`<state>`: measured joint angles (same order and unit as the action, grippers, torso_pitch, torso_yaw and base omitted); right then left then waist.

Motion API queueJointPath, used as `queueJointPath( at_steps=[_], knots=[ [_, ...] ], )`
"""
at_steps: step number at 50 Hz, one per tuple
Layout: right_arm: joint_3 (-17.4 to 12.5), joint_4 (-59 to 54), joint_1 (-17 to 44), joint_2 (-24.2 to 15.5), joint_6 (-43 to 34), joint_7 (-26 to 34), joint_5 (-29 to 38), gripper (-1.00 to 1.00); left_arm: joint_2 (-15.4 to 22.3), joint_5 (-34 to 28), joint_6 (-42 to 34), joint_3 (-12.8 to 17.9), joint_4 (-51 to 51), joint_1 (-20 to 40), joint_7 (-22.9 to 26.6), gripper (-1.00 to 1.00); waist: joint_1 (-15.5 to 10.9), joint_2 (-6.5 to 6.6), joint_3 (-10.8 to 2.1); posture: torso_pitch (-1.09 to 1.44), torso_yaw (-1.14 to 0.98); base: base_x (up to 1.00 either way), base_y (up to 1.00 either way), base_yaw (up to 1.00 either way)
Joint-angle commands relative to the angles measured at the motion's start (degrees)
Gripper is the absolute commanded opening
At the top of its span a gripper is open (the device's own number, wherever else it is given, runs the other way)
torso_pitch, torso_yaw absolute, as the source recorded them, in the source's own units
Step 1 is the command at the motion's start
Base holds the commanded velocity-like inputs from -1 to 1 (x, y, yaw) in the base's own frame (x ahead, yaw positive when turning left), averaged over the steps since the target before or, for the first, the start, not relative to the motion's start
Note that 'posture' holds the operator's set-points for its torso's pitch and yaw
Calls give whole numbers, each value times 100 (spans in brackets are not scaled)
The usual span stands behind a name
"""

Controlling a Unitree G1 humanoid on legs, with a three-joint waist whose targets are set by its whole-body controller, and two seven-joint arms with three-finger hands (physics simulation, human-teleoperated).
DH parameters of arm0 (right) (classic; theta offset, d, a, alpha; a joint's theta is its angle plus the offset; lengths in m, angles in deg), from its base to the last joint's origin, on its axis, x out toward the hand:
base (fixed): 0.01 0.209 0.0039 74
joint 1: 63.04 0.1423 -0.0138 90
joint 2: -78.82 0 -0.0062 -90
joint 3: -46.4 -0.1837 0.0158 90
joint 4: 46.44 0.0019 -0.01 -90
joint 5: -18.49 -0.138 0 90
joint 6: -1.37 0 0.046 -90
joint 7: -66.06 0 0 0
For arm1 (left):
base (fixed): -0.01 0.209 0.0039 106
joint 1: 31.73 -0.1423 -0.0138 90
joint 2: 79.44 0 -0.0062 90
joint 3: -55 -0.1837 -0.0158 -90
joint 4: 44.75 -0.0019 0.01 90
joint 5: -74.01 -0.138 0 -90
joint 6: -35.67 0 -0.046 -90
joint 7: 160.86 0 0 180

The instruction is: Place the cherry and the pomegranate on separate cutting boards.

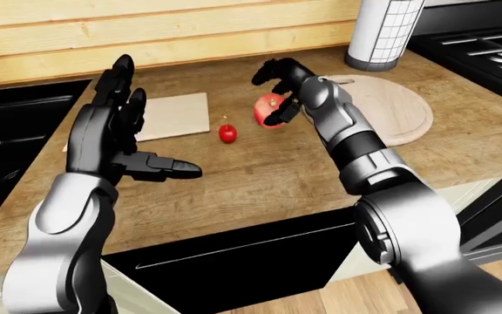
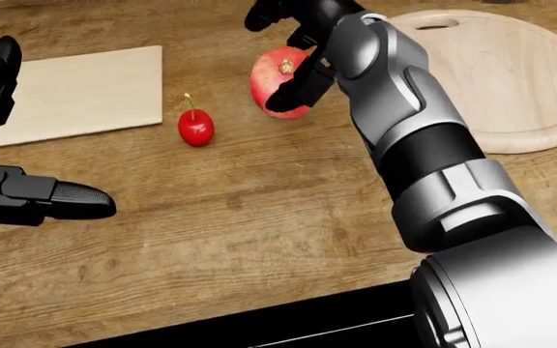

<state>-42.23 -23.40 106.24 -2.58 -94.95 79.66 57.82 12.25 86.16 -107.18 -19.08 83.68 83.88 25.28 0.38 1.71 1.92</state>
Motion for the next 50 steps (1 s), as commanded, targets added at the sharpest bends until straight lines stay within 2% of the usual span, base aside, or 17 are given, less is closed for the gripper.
queueJointPath(
  at_steps=[1,7,14,16,19,21,26,34,41,50],
  knots=[
    [8,143,186,-3,105,16,21,4,66,-1,165,68,149,144,-23,100,-4,15,-157,0,0,0,0,0],
    [107,120,88,4,226,-79,281,-7,74,31,134,77,193,144,-41,100,-1,9,-170,0,0,0,0,0],
    [308,211,-176,46,479,-241,934,-22,65,55,137,83,244,101,-54,100,0,6,-169,0,0,0,0,0],
    [286,199,-201,46,548,-297,1050,-29,63,60,134,88,264,84,-54,100,1,8,-167,0,0,0,0,0],
    [220,380,-92,-23,571,-276,1156,-58,68,76,94,95,296,97,-67,100,2,8,-172,0,0,0,0,0],
    [179,472,-29,-73,575,-236,1192,-71,67,85,64,91,316,112,-81,100,0,8,-170,0,0,0,0,0],
    [68,776,37,-164,543,-124,1159,-91,56,75,76,60,314,114,-92,100,-15,4,-137,0,0,0,0,0],
    [-72,1302,230,-338,333,148,985,-100,58,78,23,42,328,172,-105,100,-9,-9,-112,0,0,0,0,0],
    [-155,1365,439,-613,249,200,857,-100,62,85,-11,38,331,215,-118,100,-10,-18,-94,0,0,0,0,0],
    [-361,1679,387,-1199,81,339,633,-100,65,99,-110,16,417,257,-145,100,-19,-59,-87,0,0,0,0,0]
  ],
)
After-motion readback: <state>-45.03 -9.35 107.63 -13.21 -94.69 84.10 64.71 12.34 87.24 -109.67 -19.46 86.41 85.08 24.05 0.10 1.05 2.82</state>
